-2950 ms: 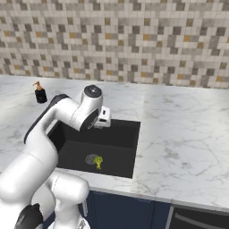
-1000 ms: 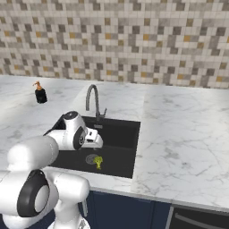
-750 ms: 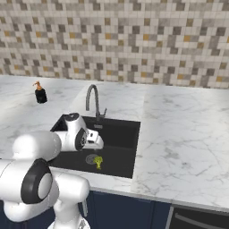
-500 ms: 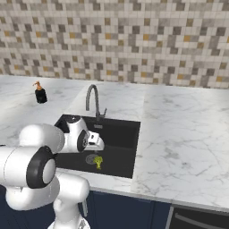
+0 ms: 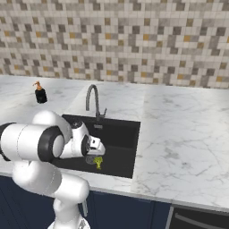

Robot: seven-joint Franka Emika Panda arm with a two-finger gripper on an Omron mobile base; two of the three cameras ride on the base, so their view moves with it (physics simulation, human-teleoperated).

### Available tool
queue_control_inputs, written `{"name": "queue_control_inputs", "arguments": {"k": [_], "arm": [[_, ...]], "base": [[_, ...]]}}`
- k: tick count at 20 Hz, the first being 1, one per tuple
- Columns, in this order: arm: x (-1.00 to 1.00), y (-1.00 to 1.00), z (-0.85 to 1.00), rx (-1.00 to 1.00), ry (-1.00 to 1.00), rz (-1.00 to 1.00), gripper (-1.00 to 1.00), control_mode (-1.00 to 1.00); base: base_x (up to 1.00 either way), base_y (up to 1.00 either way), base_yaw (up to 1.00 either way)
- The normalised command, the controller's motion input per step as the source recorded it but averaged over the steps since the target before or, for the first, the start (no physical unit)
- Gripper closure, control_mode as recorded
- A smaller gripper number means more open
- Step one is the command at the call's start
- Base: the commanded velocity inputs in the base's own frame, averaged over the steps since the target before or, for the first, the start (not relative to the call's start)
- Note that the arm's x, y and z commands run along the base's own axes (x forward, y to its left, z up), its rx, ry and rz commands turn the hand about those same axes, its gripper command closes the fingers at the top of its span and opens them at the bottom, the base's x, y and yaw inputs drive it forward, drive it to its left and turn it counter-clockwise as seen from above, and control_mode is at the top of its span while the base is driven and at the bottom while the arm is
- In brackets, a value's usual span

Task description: Turn on the sink faucet. Then move the broccoli from the counter to the sink. Turn off the sink. Move the vegetable from the sink to the pot next to the stove. Finally move the pot to the front left burner.

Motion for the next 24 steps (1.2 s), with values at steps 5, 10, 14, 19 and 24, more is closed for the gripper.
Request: {"name": "queue_control_inputs", "arguments": {"k": [5,10,14,19,24], "arm": [[0.15,0.00,-0.38,0.00,0.00,-0.01,-1.00,-1.00],[0.16,0.00,-0.40,0.00,0.00,0.00,-1.00,-1.00],[0.19,0.00,-0.37,0.00,0.00,0.00,-1.00,-1.00],[0.21,0.00,-0.34,0.00,0.00,-0.02,-1.00,-1.00],[0.23,0.00,-0.38,0.00,-0.03,-0.01,-1.00,-1.00]], "base": [[0.00,0.00,0.00],[0.00,0.00,0.00],[0.00,0.00,0.00],[0.00,0.00,0.00],[0.00,0.00,0.00]]}}
